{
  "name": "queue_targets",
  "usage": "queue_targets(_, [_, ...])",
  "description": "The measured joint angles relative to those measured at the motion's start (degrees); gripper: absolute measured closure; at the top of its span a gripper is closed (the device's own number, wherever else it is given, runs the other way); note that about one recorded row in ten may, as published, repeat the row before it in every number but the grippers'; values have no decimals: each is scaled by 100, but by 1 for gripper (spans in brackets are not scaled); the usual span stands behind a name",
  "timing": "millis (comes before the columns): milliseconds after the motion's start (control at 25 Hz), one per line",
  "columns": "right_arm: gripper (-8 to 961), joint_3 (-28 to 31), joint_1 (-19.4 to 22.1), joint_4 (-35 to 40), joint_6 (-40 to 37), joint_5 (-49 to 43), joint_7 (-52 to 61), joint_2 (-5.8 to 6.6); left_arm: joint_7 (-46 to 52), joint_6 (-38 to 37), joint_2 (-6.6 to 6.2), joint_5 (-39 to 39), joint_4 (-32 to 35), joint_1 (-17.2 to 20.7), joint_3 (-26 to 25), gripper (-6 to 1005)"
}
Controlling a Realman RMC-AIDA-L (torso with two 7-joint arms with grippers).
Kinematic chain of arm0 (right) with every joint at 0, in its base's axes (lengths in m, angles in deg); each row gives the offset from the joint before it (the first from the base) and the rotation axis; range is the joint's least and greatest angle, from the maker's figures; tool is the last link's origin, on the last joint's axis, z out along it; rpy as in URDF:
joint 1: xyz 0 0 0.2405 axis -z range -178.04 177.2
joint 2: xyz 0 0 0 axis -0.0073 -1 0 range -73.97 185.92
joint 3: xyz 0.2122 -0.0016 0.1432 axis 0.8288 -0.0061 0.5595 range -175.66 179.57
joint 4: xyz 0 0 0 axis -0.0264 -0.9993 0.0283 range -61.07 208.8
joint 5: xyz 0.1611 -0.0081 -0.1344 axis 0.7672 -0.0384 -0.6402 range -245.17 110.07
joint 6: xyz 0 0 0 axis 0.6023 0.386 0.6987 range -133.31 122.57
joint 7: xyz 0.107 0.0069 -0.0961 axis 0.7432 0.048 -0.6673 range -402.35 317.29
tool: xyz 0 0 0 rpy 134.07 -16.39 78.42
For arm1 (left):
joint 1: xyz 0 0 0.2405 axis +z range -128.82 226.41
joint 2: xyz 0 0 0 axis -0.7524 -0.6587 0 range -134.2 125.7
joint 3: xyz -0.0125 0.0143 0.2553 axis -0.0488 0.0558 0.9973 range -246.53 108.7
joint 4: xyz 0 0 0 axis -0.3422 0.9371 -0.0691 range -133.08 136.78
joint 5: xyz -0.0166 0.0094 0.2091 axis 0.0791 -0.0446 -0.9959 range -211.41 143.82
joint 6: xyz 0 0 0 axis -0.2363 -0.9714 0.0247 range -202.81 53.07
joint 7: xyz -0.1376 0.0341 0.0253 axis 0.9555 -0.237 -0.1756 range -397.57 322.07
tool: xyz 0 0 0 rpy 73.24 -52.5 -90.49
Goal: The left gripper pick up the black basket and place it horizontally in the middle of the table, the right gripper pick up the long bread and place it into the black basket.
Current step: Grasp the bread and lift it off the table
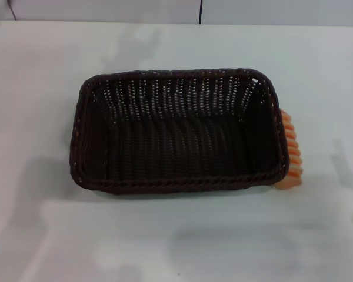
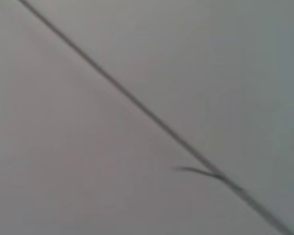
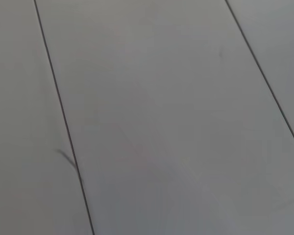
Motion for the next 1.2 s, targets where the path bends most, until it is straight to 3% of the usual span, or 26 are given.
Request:
queue_targets(40, [186,0,-13,12,51,1,0,1,0,0,0,0,0,0,0,276])
queue_targets(80, [186,1,-24,24,101,1,0,2,-22,-1031,-2,-92,283,88,391,277])
queue_targets(160, [186,-1,-48,47,234,1,-13,2,-22,-1031,-2,-92,283,88,391,277])
queue_targets(200, [186,-12,-56,55,302,1,-37,2,177,-2877,1,-366,870,152,919,277])
queue_targets(240, [186,-26,-64,66,362,1,-58,2,177,-2877,1,-366,870,152,919,277])
queue_targets(280, [186,-46,-72,89,439,0,-70,1,1300,-4875,8,-945,1853,181,1316,277])
queue_targets(320, [186,-70,-79,117,504,0,-75,1,2226,-5401,-3,-1164,2217,241,1337,277])
queue_targets(360, [186,-103,-83,141,554,0,-77,1,2226,-5401,-3,-1164,2217,241,1337,277])
queue_targets(400, [186,-137,-88,160,595,-1,-78,0,3655,-5689,-19,-1423,2754,284,1228,277])
queue_targets(480, [187,-238,-98,188,680,-2,-79,-1,5290,-6131,-26,-1848,3619,228,943,277])
queue_targets(560, [187,-346,-109,206,725,-3,-81,-1,5712,-6302,-24,-1975,3888,195,852,277])
queue_targets(600, [187,-397,-113,211,746,-4,-81,-1,7160,-7122,-14,-2289,5123,-40,440,277])
queue_targets(640, [187,-439,-114,217,770,-5,-82,-1,7329,-7222,-12,-2312,5291,-78,383,277])
queue_targets(680, [187,-473,-115,218,800,-6,-82,-1,7782,-7510,-13,-2339,5884,-220,170,277])
queue_targets(720, [187,-495,-116,218,839,-7,-82,-1,7782,-7510,-13,-2339,5884,-220,170,277])
queue_targets(800, [187,-523,-130,220,972,-7,-84,-1,8242,-7685,-19,-2351,6635,-378,-287,277])
queue_targets(880, [187,-561,-177,222,1160,-7,-84,-1,8328,-7682,-20,-2350,6795,-390,-447,277])
queue_targets(1200, [187,-782,-538,189,1856,-7,-88,-2,8394,-7638,-15,-2362,6894,-291,-494,277])
